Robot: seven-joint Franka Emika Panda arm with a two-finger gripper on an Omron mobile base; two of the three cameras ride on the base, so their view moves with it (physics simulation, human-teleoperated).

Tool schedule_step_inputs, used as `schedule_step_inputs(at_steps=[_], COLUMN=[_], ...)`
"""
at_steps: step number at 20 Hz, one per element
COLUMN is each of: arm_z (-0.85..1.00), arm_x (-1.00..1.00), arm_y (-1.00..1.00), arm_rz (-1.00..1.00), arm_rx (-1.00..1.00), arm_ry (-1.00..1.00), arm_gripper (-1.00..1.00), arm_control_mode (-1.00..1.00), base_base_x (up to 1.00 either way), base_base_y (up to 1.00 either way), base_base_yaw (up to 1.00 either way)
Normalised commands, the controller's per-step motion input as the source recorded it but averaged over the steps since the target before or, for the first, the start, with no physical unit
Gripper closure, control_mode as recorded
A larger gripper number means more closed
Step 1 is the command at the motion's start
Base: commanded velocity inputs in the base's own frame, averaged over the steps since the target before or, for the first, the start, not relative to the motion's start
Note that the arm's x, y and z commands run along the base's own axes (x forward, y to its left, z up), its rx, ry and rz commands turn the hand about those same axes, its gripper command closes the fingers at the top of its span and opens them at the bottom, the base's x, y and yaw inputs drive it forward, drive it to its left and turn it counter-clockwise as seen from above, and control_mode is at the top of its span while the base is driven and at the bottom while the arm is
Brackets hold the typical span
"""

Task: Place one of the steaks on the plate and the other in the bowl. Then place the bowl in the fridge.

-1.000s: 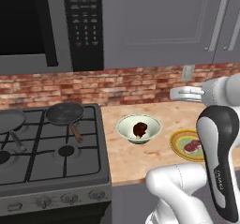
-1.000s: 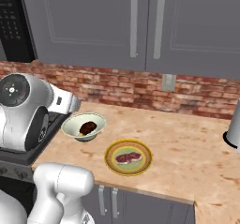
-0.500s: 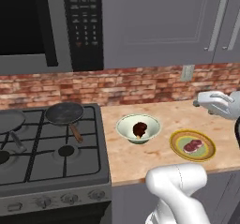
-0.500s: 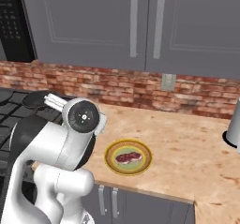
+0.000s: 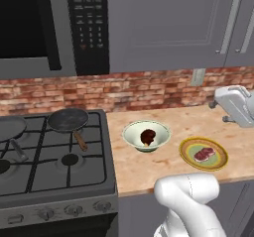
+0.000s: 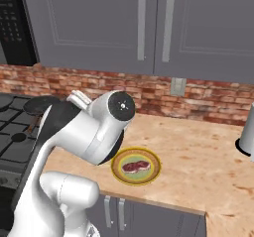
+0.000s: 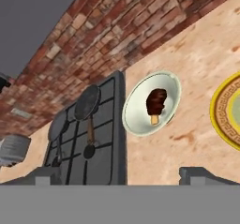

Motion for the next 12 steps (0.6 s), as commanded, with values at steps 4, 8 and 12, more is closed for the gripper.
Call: schedule_step_inputs(at_steps=[4,8,12], arm_z=[-0.37,-0.42,-0.36], arm_x=[0.0,0.0,0.15], arm_y=[0.0,0.0,0.0], arm_rz=[0.01,0.0,0.0], arm_rx=[0.08,0.15,0.16], arm_ry=[0.0,0.04,0.11], arm_gripper=[-1.0,-1.0,-1.0], arm_control_mode=[-1.0,-1.0,-1.0], base_base_x=[0.0,0.0,0.0], base_base_y=[0.0,0.0,0.0], base_base_yaw=[0.0,0.0,0.0])
